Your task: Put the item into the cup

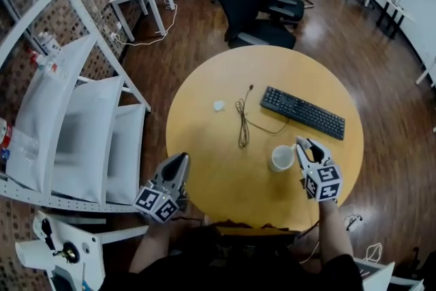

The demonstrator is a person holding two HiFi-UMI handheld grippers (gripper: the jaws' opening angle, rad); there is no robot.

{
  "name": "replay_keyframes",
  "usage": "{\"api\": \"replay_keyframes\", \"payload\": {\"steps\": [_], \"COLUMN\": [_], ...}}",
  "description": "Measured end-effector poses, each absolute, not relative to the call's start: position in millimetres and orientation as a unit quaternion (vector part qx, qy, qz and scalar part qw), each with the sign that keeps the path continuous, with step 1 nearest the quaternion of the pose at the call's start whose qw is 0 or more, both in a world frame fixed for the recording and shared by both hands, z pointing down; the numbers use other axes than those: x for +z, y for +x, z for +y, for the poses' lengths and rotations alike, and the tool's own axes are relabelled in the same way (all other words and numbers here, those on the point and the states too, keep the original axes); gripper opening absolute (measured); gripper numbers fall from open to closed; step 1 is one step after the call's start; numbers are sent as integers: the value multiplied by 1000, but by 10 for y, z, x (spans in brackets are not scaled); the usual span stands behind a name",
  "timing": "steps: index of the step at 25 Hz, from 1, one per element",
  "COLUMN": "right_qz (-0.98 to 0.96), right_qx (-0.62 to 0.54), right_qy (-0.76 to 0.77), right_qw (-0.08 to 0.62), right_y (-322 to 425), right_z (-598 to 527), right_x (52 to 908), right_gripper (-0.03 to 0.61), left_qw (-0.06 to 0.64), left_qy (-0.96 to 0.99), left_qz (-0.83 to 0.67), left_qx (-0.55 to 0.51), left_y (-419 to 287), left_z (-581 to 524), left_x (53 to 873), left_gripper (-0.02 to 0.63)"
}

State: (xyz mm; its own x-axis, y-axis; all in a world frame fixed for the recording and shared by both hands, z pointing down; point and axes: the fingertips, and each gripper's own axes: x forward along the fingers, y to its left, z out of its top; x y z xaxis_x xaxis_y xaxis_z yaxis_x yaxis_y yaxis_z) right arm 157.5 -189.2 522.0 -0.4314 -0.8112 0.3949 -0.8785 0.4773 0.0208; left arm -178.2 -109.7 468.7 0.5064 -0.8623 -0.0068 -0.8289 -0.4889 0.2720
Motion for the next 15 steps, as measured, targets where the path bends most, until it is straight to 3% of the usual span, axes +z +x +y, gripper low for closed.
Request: {"api": "replay_keyframes", "payload": {"steps": [15], "right_qz": [-831], "right_qx": [118], "right_qy": [490], "right_qw": [236], "right_y": [1268], "right_z": [-1860], "right_x": [5750], "right_gripper": [161], "left_qw": [137], "left_qy": [846], "left_qz": [-509], "left_qx": [-79], "left_y": [-2058], "left_z": [-940], "left_x": [4868], "left_gripper": [17]}}
